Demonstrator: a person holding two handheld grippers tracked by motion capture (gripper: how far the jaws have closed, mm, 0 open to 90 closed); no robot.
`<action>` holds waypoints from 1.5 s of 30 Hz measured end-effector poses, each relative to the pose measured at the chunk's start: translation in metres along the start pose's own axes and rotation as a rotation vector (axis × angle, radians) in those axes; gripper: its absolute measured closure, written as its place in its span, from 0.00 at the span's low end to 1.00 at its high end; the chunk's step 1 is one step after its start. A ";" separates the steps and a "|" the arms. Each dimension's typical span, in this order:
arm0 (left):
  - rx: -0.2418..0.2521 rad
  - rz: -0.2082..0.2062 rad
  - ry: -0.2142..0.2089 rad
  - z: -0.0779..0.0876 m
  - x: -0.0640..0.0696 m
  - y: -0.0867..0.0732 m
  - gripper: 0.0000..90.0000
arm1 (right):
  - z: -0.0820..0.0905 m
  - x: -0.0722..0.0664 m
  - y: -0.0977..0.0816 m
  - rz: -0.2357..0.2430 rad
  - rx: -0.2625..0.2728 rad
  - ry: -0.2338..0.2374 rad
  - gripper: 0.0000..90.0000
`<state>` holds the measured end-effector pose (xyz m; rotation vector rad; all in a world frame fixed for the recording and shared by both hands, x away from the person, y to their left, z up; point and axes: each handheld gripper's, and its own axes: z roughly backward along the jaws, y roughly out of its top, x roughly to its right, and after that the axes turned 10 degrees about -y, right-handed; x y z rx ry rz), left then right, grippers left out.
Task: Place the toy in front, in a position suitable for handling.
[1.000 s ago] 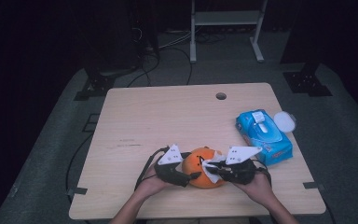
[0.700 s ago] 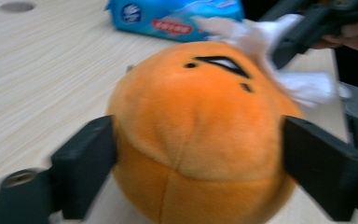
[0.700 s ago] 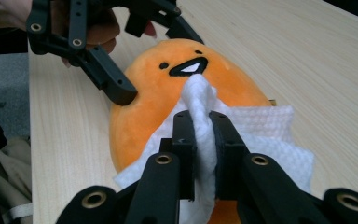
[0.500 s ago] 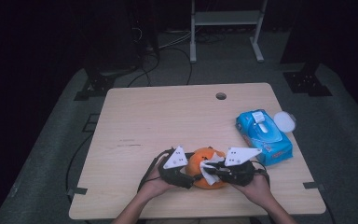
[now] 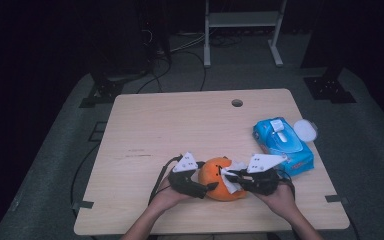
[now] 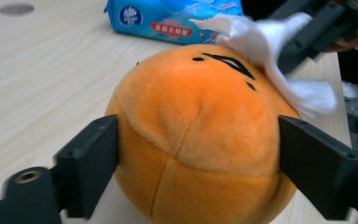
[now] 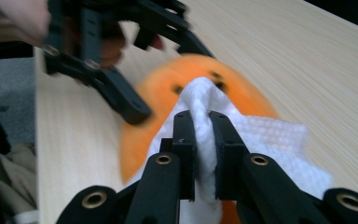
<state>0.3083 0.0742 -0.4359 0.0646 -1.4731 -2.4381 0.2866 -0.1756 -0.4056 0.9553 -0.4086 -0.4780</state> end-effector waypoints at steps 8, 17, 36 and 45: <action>-0.056 -0.169 -0.008 -0.001 0.012 -0.002 0.28 | 0.005 0.018 0.000 -0.042 0.018 -0.053 0.90; 0.025 0.057 -0.055 -0.004 0.002 -0.002 0.15 | 0.004 0.013 -0.010 -0.071 0.004 -0.005 0.90; 0.018 -0.059 -0.059 -0.006 0.008 -0.001 0.22 | 0.003 -0.006 -0.001 -0.023 0.025 0.050 0.90; -0.021 -0.165 -0.039 -0.003 0.017 -0.003 0.25 | 0.008 0.007 -0.004 -0.048 0.023 -0.001 0.90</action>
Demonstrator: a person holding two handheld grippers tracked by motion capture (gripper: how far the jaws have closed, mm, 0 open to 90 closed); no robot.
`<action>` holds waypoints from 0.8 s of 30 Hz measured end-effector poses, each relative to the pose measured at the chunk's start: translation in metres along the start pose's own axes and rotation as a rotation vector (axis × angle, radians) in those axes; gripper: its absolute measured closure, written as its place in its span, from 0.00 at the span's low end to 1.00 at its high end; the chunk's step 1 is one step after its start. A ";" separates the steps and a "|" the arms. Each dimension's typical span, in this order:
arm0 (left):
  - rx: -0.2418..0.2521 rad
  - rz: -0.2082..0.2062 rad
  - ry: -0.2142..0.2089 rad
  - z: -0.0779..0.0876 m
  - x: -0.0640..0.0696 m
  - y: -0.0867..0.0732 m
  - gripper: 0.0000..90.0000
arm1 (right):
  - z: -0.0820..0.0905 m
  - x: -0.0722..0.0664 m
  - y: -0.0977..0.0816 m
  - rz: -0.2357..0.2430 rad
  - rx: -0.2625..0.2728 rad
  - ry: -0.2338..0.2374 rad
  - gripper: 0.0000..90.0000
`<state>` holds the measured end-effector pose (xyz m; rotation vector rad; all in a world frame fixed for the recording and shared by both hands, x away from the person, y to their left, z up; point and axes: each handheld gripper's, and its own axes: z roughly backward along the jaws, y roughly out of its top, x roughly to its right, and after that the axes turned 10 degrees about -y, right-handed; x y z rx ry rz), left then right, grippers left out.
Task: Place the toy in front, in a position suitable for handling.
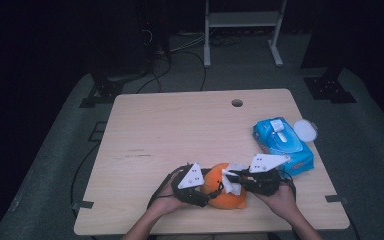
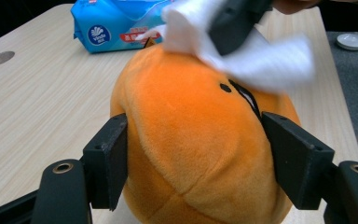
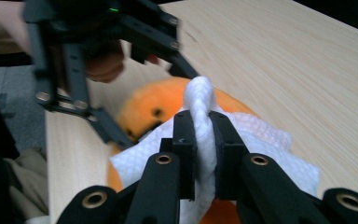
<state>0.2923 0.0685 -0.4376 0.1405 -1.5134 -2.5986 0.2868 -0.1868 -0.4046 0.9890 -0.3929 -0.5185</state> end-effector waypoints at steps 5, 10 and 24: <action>0.119 0.158 -0.014 0.002 -0.009 0.007 0.13 | -0.002 -0.006 -0.001 -0.013 -0.002 0.051 0.90; 0.066 0.088 0.000 -0.002 -0.004 0.002 0.26 | -0.010 -0.016 0.006 0.041 -0.010 0.042 0.90; -0.003 -0.062 -0.010 -0.006 0.014 0.007 0.29 | -0.007 -0.010 0.005 -0.015 0.016 0.077 0.90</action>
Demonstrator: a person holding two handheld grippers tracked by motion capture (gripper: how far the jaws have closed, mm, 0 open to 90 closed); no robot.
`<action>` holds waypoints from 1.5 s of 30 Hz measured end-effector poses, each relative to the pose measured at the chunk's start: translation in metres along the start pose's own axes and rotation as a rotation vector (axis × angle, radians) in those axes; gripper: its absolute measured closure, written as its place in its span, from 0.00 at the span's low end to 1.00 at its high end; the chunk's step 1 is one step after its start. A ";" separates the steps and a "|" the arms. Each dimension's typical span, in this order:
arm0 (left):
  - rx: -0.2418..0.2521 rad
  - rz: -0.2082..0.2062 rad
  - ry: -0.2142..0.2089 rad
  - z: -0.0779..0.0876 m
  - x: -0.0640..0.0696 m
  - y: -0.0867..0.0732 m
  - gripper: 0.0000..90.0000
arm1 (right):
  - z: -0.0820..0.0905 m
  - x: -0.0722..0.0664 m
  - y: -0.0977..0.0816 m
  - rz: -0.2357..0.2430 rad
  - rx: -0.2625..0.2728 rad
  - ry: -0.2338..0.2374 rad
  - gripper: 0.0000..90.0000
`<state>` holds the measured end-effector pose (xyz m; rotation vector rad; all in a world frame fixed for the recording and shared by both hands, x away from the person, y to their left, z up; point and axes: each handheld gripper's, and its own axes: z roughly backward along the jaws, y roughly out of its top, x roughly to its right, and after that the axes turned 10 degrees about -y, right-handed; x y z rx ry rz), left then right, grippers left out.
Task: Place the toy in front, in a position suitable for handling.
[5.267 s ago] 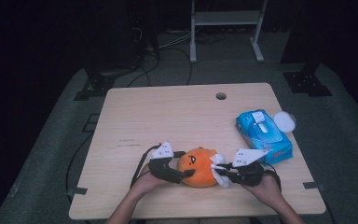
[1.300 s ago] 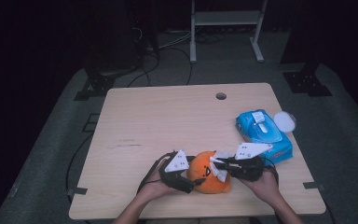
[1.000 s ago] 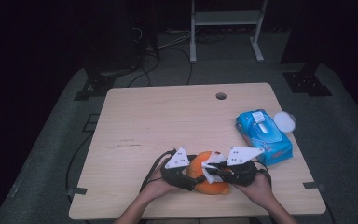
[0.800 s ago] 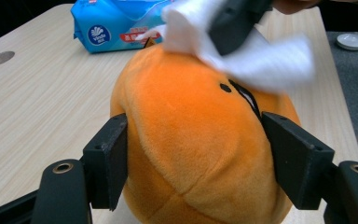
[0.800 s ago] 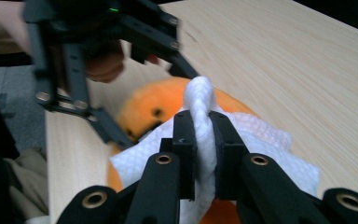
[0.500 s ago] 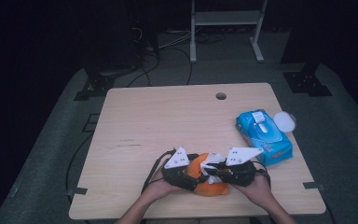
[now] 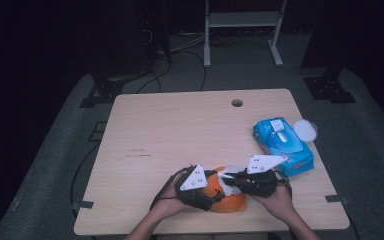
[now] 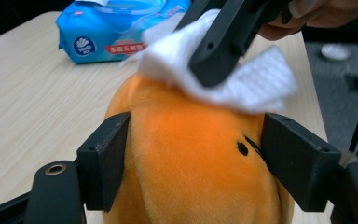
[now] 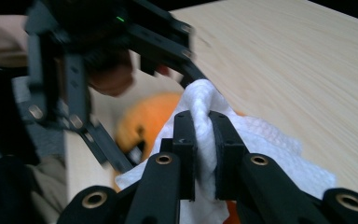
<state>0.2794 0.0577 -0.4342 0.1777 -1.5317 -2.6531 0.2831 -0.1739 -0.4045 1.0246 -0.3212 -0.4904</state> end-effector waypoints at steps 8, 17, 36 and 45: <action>-0.017 0.017 -0.007 0.005 -0.007 -0.003 0.32 | 0.007 0.017 -0.011 -0.009 -0.041 -0.071 0.91; -0.012 0.037 0.004 0.002 -0.010 0.003 0.24 | 0.004 0.010 -0.008 -0.002 -0.028 -0.048 0.90; 0.016 0.182 -0.004 0.019 -0.037 -0.019 0.31 | 0.007 0.028 -0.019 -0.052 -0.060 -0.100 0.90; 0.043 0.241 -0.005 0.022 -0.043 -0.028 0.31 | 0.007 0.023 -0.018 -0.067 -0.041 -0.053 0.90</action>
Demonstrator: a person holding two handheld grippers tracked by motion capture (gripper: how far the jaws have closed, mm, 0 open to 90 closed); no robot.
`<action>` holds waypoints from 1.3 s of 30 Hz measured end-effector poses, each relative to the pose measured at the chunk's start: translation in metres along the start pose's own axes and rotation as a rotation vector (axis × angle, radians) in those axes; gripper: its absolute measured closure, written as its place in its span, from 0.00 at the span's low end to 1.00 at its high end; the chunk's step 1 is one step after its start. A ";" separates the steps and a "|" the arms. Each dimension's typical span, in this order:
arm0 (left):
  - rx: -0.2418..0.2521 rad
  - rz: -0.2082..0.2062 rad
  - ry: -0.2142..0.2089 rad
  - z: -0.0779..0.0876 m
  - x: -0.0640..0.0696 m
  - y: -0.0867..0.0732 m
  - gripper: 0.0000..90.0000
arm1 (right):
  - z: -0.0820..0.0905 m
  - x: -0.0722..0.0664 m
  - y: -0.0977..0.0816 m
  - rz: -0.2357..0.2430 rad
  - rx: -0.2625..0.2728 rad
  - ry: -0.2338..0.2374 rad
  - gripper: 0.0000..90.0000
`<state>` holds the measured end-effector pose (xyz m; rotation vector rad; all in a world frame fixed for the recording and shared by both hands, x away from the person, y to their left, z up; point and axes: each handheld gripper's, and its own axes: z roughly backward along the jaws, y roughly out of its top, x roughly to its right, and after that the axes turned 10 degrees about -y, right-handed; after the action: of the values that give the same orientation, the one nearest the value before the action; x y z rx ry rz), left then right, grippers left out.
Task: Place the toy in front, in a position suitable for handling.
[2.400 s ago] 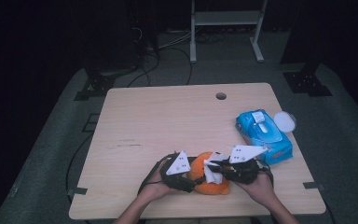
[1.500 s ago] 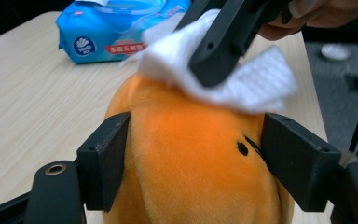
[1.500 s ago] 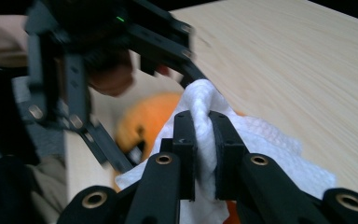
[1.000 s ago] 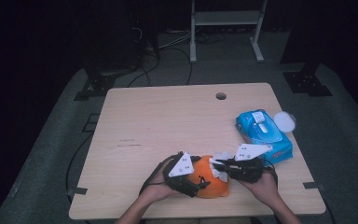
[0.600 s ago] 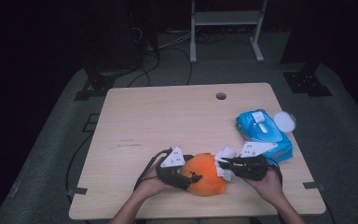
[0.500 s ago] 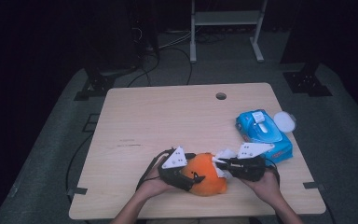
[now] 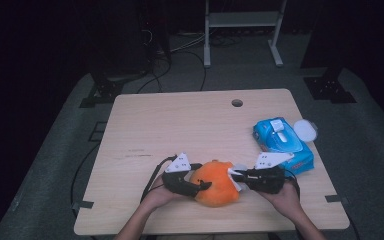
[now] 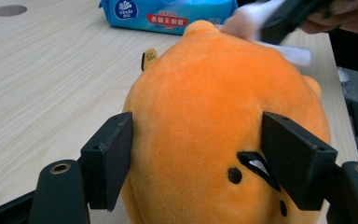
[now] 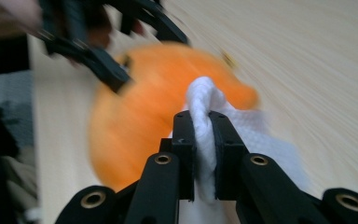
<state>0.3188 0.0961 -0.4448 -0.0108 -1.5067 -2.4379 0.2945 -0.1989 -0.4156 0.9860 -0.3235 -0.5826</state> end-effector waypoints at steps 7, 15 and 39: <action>0.000 -0.022 -0.009 -0.002 0.004 0.001 0.31 | -0.005 -0.001 0.002 0.013 -0.003 0.002 0.90; -0.007 -0.034 -0.013 -0.003 0.006 0.002 0.31 | -0.006 0.023 -0.010 -0.058 -0.050 -0.048 0.90; -0.051 -0.162 0.027 -0.014 0.029 0.013 0.31 | -0.003 0.003 0.009 -0.034 0.009 -0.007 0.90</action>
<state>0.2961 0.0717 -0.4355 0.1389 -1.4866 -2.5908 0.3014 -0.1949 -0.4100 1.0003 -0.3161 -0.6160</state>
